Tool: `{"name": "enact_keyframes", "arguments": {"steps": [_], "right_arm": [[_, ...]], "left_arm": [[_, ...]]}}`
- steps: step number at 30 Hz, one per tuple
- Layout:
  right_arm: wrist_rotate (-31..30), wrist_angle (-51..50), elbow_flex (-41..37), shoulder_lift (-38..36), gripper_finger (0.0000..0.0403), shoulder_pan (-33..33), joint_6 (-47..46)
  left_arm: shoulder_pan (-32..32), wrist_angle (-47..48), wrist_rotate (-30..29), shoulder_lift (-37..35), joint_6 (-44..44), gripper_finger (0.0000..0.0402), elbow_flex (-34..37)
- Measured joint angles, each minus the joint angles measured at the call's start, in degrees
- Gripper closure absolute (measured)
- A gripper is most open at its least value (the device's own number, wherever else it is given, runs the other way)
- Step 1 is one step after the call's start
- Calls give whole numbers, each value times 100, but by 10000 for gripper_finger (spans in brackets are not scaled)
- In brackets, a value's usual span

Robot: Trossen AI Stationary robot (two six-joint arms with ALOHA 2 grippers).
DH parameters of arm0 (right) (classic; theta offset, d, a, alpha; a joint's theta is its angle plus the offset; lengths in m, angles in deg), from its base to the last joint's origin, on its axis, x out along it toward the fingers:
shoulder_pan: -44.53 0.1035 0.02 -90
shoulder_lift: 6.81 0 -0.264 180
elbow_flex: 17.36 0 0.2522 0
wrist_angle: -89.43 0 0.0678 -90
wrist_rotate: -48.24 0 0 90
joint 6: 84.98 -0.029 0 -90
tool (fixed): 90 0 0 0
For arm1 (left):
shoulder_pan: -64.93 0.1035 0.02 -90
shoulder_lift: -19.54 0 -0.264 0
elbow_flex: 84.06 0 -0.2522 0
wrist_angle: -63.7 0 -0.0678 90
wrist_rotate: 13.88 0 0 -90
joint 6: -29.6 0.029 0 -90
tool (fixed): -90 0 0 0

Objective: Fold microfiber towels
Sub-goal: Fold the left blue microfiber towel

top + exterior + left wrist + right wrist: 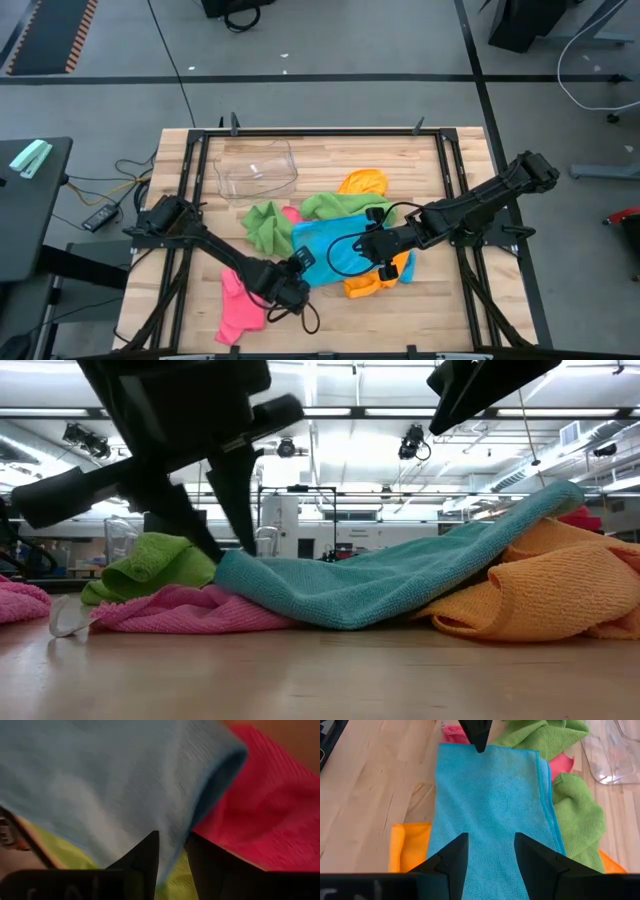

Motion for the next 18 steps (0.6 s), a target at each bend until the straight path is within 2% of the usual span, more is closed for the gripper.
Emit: {"name": "enact_keyframes", "arguments": {"steps": [7,18], "right_arm": [[0,14,0,0,234,0,0],[0,13,0,0,234,0,-43]], "left_arm": [[-2,123,58,4,-105,297,0],[-2,50,57,143,-75,322,0]]}}
